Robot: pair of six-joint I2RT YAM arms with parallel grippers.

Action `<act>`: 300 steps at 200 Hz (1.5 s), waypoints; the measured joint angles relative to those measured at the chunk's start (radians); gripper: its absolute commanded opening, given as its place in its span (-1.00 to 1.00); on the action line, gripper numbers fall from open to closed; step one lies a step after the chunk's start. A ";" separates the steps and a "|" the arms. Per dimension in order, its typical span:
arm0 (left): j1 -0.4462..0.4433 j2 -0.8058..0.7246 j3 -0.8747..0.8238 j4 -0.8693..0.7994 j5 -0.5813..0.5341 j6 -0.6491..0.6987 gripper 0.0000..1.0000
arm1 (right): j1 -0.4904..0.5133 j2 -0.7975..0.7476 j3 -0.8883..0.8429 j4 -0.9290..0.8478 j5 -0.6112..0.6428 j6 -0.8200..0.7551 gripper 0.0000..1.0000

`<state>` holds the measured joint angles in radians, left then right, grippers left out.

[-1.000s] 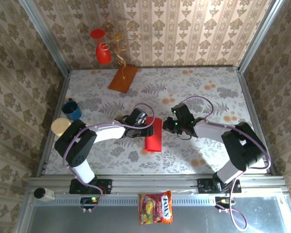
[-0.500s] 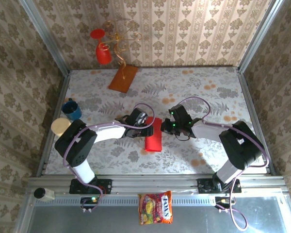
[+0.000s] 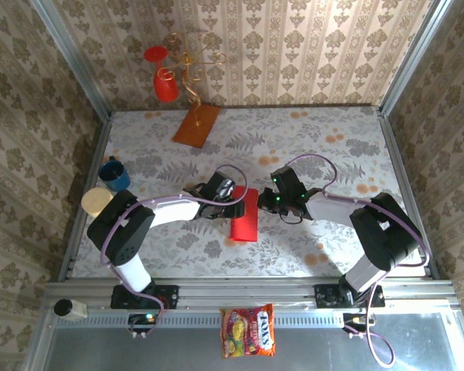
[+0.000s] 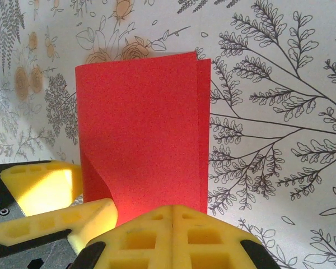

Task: Fold a paper plane with a square sheet of paper (pick it up from the middle)
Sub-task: Hold the square sheet of paper at the center of the table.

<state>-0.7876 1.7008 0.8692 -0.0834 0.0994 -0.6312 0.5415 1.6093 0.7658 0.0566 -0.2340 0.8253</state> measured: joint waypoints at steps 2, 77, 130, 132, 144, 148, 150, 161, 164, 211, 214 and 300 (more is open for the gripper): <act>0.000 0.000 0.000 0.000 0.001 0.000 0.21 | 0.000 0.000 0.000 0.000 0.000 0.001 -0.95; 0.004 0.000 0.000 0.000 0.009 0.004 0.20 | 0.009 0.010 0.000 0.001 -0.015 0.001 -0.95; 0.005 0.000 0.000 0.000 0.013 0.009 0.20 | 0.033 0.049 0.002 0.000 -0.035 0.001 -0.95; 0.005 0.000 0.000 0.000 0.013 0.009 0.20 | 0.033 0.049 0.002 0.001 -0.036 0.001 -0.95; 0.005 0.001 0.000 0.000 0.013 0.014 0.20 | 0.034 0.049 0.003 0.001 -0.035 0.001 -0.95; 0.006 0.002 0.000 0.000 0.013 0.016 0.20 | 0.034 0.049 0.003 0.001 -0.036 0.001 -0.95; 0.006 0.002 0.000 0.000 0.014 0.016 0.20 | 0.034 0.049 0.003 0.001 -0.035 0.001 -0.95; 0.009 0.002 0.000 0.000 0.019 0.020 0.19 | 0.035 0.049 0.003 0.002 -0.035 0.001 -0.95; 0.010 0.002 0.000 0.000 0.021 0.020 0.20 | 0.035 0.049 0.003 0.001 -0.036 0.001 -0.95; 0.010 0.002 0.000 0.000 0.025 0.026 0.20 | 0.041 0.049 0.003 0.008 -0.036 0.001 -0.95; 0.010 0.002 0.000 0.000 0.025 0.026 0.20 | 0.042 0.049 0.003 0.008 -0.036 0.001 -0.95; 0.012 0.004 0.000 0.002 0.027 0.026 0.20 | 0.052 0.078 0.003 0.008 -0.036 0.001 -0.99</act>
<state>-0.7753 1.7050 0.8692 -0.0818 0.1268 -0.6048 0.5938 1.6875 0.7689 0.0647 -0.2699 0.8265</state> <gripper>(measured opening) 0.598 0.043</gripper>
